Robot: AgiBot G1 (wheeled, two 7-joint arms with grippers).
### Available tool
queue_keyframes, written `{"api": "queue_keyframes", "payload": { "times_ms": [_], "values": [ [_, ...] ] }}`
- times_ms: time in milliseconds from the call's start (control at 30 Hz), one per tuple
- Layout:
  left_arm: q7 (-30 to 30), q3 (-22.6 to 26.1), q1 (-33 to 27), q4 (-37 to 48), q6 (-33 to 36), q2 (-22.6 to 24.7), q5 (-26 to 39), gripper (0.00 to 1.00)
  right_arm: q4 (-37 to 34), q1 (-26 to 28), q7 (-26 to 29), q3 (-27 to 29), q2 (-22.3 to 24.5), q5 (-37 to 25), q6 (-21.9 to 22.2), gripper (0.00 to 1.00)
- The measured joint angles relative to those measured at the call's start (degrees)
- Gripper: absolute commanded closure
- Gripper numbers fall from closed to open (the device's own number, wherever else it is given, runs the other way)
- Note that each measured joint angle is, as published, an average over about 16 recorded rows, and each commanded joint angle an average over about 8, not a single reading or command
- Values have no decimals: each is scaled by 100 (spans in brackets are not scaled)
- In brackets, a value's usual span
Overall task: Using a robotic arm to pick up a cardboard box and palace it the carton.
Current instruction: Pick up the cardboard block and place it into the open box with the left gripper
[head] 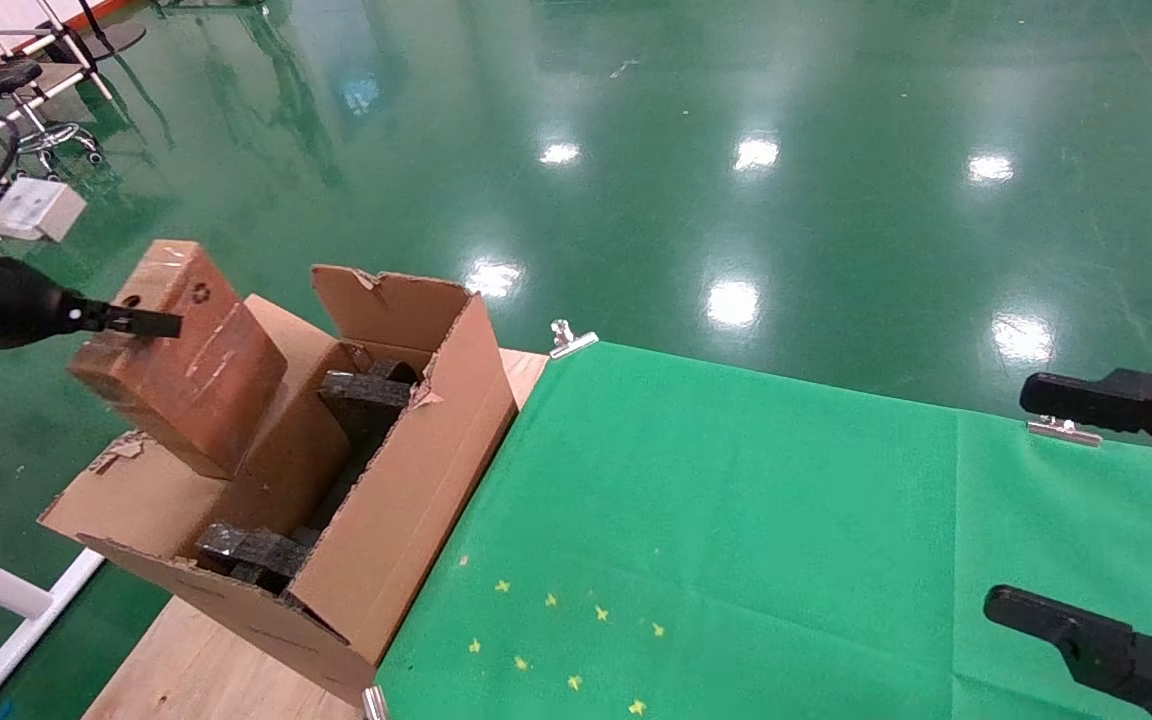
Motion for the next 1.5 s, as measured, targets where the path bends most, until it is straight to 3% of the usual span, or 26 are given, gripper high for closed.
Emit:
{"api": "queue_keyframes", "payload": {
  "times_ms": [600, 1500],
  "values": [
    [97, 3, 283, 199, 164, 20, 1, 100, 0, 0, 0, 0, 0, 0, 0, 0],
    [-118, -259, 1682, 282, -678, 478, -356, 100, 0, 0, 0, 0, 0, 0, 0, 0]
  ]
}}
